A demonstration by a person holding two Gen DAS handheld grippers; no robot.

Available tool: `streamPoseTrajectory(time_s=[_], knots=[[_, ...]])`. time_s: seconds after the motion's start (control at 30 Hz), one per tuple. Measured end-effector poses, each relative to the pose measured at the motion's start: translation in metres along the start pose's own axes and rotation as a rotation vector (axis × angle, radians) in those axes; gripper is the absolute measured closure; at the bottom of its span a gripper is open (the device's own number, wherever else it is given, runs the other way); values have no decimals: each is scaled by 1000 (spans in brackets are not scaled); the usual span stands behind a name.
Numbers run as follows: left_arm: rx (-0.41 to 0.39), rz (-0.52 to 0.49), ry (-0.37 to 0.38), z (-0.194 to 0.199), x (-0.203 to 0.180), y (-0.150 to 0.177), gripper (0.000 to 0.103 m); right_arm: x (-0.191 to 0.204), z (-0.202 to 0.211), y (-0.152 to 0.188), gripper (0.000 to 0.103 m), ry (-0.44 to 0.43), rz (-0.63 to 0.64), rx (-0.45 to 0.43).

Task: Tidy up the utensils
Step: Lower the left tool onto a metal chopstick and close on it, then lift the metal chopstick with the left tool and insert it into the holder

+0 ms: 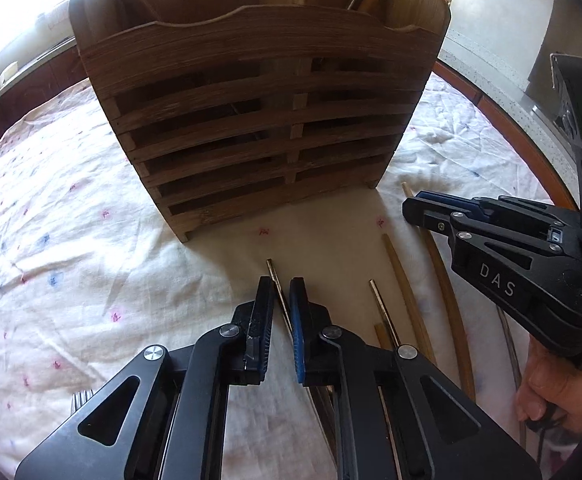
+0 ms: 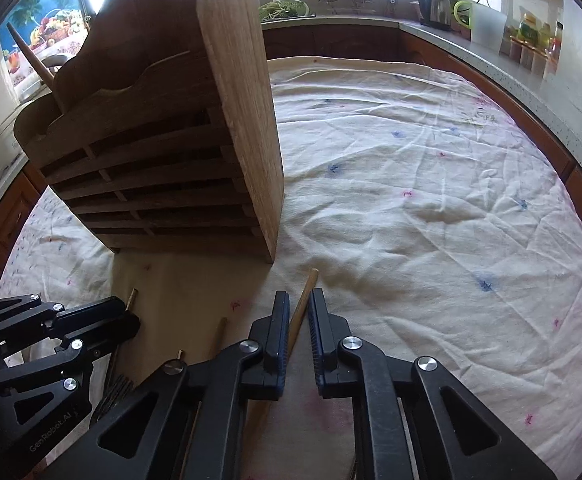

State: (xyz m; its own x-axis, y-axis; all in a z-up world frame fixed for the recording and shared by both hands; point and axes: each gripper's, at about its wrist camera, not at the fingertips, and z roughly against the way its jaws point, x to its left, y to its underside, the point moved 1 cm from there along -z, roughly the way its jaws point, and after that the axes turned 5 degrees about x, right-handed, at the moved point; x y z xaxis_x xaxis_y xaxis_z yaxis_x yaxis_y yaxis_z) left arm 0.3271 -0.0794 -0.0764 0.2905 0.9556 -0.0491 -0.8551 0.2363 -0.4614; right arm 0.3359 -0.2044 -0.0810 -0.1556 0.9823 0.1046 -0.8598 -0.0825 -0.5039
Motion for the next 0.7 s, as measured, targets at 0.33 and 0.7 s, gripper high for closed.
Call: streamPoseTrajectory(time_s=[0.33, 0.7], knots=[[-25, 45, 47, 13, 8, 7, 100, -7, 25, 5, 98, -154, -93, -35], [-159, 96, 109, 86, 28, 28, 100, -8, 88, 9, 98, -239, -112, -144]])
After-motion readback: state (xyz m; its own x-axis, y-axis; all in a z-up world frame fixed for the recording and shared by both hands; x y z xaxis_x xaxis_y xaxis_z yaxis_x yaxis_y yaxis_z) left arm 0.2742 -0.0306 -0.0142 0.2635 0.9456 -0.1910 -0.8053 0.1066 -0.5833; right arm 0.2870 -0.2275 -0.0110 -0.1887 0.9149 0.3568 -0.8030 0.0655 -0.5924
